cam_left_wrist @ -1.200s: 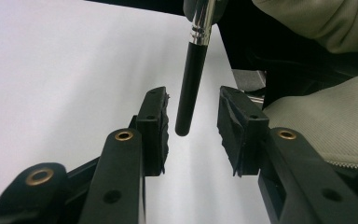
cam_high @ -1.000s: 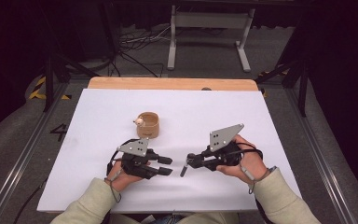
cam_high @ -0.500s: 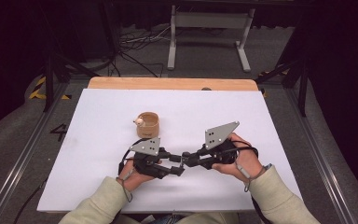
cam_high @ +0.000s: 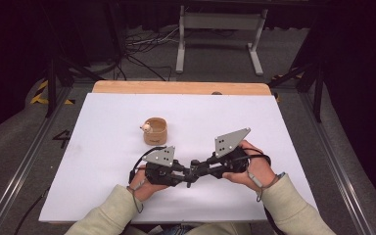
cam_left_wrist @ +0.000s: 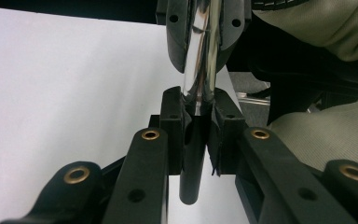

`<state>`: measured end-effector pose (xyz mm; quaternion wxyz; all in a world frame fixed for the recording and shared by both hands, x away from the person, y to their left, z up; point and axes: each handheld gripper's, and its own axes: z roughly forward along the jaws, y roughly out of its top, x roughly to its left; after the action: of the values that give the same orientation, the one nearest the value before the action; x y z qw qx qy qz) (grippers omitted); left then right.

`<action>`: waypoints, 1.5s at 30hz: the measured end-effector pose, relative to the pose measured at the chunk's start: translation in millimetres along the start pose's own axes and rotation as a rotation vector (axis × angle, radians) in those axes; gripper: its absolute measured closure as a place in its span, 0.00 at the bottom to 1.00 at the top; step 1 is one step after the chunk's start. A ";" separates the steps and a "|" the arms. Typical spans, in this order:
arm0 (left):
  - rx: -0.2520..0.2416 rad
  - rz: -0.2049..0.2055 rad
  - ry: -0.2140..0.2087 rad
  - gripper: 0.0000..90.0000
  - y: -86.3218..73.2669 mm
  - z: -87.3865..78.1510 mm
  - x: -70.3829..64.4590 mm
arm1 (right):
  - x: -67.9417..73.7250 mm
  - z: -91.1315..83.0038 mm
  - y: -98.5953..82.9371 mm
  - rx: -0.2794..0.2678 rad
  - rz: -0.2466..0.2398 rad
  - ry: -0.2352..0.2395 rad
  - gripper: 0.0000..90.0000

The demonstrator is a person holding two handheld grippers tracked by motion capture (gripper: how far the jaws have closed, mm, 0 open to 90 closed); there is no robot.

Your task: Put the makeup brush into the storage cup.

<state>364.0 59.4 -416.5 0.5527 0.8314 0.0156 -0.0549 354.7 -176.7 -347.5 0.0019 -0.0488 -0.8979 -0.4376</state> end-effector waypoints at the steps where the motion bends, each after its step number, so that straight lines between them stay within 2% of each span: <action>1: -0.001 0.001 0.000 0.87 0.1 -0.2 -0.1 | 0.1 -0.3 0.1 -0.002 -0.002 -0.001 0.90; 13: 0.021 0.012 0.017 0.88 2.1 -0.9 -1.4 | -0.4 0.1 -1.3 -0.013 0.003 -0.001 0.90; 15: 0.027 0.016 0.030 0.88 2.9 -1.3 -1.8 | -0.8 -0.1 -1.8 -0.017 0.000 -0.003 0.90; 22: 0.023 0.020 0.040 0.88 5.0 -3.8 -2.8 | -0.1 -2.2 -1.8 -0.027 -0.003 -0.012 0.88; 23: 0.017 0.019 0.044 0.88 6.3 -5.4 -3.1 | -0.4 -4.6 -2.3 -0.035 0.005 -0.028 0.82; 25: 0.014 0.021 0.054 0.88 8.2 -8.0 -2.9 | -1.2 -6.2 -3.4 -0.047 0.011 -0.038 0.75; 26: 0.014 0.021 0.054 0.88 8.2 -8.0 -2.9 | -1.2 -6.2 -3.4 -0.047 0.011 -0.038 0.75; 27: 0.007 0.019 0.060 0.88 10.0 -10.6 -2.5 | -1.8 -7.7 -5.2 -0.068 0.022 -0.049 0.67; 32: -0.002 0.015 0.073 0.88 13.0 -16.8 -0.7 | -3.6 -10.5 -10.9 -0.101 0.037 -0.104 0.55; 33: -0.002 0.015 0.073 0.88 13.0 -16.8 -0.7 | -3.6 -10.5 -10.9 -0.101 0.037 -0.104 0.55; 36: -0.008 0.014 0.090 0.88 16.0 -20.8 0.0 | -6.2 -13.9 -15.3 -0.121 0.059 -0.144 0.50; 45: -0.036 0.009 0.129 0.88 26.4 -32.7 4.1 | -8.4 -20.8 -26.9 -0.163 0.118 -0.183 0.46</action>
<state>372.8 79.1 -380.1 0.5655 0.8233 0.0483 0.0018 359.9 -210.2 -356.1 -0.0580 -0.1410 -0.8513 -0.5019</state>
